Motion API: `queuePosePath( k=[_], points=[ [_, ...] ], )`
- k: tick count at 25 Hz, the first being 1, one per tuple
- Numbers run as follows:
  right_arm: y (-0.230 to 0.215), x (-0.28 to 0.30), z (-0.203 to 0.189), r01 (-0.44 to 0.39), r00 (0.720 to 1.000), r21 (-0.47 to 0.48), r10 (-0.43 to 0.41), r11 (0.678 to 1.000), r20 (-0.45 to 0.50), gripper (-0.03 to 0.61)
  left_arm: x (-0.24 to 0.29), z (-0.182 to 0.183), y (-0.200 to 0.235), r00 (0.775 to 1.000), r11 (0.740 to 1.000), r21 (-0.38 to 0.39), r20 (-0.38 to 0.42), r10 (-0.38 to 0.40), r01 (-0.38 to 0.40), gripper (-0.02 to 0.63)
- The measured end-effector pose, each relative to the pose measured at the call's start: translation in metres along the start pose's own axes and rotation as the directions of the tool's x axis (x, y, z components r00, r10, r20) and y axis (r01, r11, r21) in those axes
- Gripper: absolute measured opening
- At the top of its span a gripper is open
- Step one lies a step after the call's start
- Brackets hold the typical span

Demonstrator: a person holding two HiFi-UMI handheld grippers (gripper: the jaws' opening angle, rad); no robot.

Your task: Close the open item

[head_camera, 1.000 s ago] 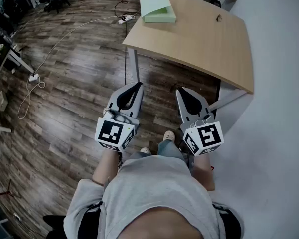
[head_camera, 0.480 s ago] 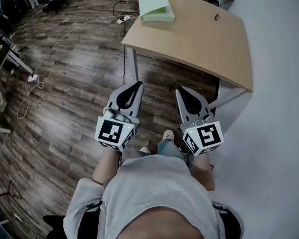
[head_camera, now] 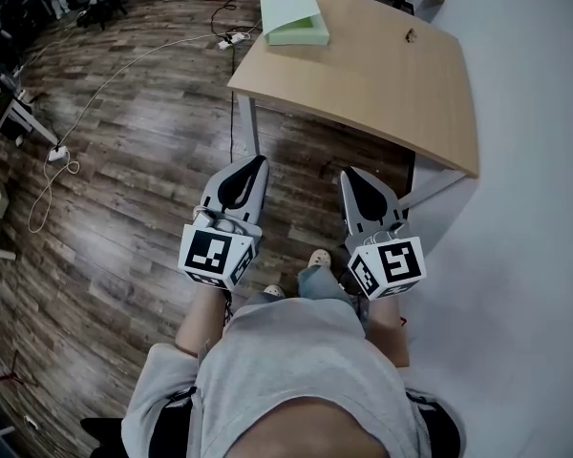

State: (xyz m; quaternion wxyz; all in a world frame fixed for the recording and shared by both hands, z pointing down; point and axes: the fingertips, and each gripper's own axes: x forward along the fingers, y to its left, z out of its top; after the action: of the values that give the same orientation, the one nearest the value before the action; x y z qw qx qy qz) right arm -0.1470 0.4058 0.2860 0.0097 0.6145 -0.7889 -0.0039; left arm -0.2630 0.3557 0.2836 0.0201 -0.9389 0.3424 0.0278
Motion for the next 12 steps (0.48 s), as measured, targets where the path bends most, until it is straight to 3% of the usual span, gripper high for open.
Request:
queuePosePath(
  k=[9, 12],
  points=[
    [-0.042, 0.031, -0.008, -0.015, 1.0, -0.002, 0.015, 1.0, -0.01, 0.011, 0.041, -0.011, 0.018, 0.997, 0.996, 0.049, 0.005, 0.072, -0.072, 0.017],
    [-0.062, 0.047, -0.007, -0.028, 1.0, 0.005, 0.028, 1.0, -0.004, 0.011, 0.064, -0.012, 0.025, 0.996, 0.996, 0.025, 0.007, 0.085, -0.085, 0.017]
  ],
)
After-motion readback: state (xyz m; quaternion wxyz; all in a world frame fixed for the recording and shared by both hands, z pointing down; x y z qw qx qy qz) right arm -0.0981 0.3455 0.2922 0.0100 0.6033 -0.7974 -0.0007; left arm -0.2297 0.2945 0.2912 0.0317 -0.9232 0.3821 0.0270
